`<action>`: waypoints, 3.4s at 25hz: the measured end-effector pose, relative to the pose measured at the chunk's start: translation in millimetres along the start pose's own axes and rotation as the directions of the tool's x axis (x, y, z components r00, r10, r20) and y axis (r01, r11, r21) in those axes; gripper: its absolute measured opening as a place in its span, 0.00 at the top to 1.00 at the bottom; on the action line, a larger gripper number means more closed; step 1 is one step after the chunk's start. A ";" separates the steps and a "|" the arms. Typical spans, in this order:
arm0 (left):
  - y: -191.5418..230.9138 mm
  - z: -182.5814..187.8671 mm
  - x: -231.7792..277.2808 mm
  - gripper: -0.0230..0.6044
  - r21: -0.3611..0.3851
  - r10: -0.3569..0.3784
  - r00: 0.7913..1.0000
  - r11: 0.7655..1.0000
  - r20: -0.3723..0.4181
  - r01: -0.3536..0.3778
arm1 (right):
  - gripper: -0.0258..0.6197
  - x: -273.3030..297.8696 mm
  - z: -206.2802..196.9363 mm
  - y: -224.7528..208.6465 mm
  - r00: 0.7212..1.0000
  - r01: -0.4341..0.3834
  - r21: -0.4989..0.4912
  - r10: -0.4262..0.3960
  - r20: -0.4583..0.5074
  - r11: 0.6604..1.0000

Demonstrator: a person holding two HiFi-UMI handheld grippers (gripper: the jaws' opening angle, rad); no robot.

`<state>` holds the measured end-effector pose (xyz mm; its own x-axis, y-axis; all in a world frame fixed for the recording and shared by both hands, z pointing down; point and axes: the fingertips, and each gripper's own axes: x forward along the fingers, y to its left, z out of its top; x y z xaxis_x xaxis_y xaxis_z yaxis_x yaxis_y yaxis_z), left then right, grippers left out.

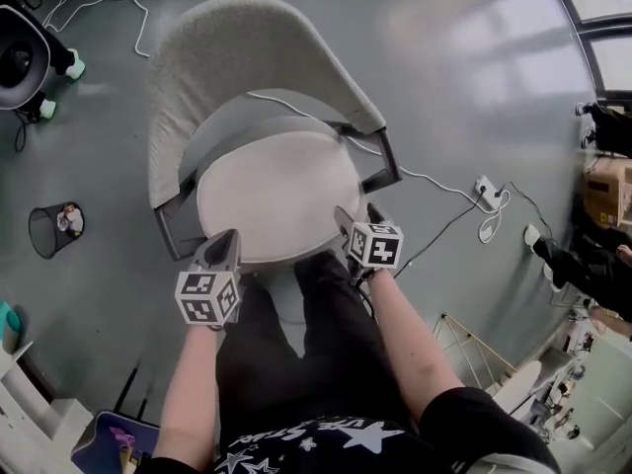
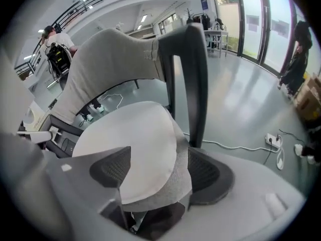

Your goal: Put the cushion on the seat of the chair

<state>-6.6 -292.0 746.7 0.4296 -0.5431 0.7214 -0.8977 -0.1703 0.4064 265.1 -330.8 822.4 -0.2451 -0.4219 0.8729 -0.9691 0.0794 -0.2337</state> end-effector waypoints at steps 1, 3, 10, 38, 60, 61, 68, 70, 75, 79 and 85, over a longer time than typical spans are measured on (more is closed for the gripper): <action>-2.9 3.8 -3.4 0.94 0.015 -0.014 1.000 1.000 0.005 0.014 | 0.45 -7.6 0.7 2.1 1.000 0.015 0.007 -0.015 0.014 1.000; -10.9 10.0 -12.0 0.94 0.030 -0.057 0.998 0.998 0.012 0.057 | 0.45 -24.7 2.6 13.1 0.999 0.024 0.006 -0.024 0.042 1.000; -34.7 34.3 -47.0 0.94 0.129 -0.182 0.983 0.976 0.029 0.177 | 0.45 -83.7 17.2 82.7 0.984 -0.001 -0.037 0.007 0.176 0.999; -101.8 61.0 -191.5 0.94 0.263 -0.361 0.925 0.910 0.117 0.322 | 0.92 -291.8 14.9 124.3 0.858 0.038 0.188 -0.129 0.498 0.981; -133.8 -39.4 -308.5 0.94 0.168 -0.150 0.929 0.981 0.338 0.098 | 0.95 -330.8 -87.0 135.7 0.853 -0.170 0.060 0.116 0.508 0.984; -132.0 -40.1 -311.0 0.94 0.164 -0.148 0.928 0.982 0.342 0.096 | 0.95 -330.7 -88.6 138.6 0.854 -0.173 0.058 0.120 0.507 0.983; -124.8 -53.3 -331.4 0.94 0.173 -0.189 0.918 0.976 0.348 0.135 | 0.95 -350.8 -92.3 164.6 0.826 -0.157 0.014 0.123 0.550 0.987; -117.9 -55.2 -341.2 0.94 0.181 -0.204 0.913 0.972 0.353 0.148 | 0.95 -361.7 -93.1 180.5 0.808 -0.146 -0.013 0.127 0.575 0.989; -95.3 -73.4 -383.7 0.94 0.204 -0.251 0.903 0.961 0.349 0.188 | 0.95 -373.4 -123.1 227.0 0.802 -0.127 -0.005 0.106 0.588 0.992; -67.4 -92.8 -411.0 0.94 0.218 -0.261 0.904 0.956 0.338 0.194 | 0.95 -383.3 -143.3 262.2 0.789 -0.151 0.026 0.105 0.605 0.988; -46.6 -109.3 -447.9 0.94 0.217 -0.284 0.881 0.953 0.379 0.214 | 0.95 -399.7 -167.6 296.2 0.770 -0.124 0.006 0.093 0.632 0.992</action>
<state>-146.5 49.1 465.9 0.5961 -0.7416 0.3077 -0.7846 -0.4565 0.4195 71.1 12.7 476.1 -0.2598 -0.8880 0.3795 -0.9309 0.1257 -0.3430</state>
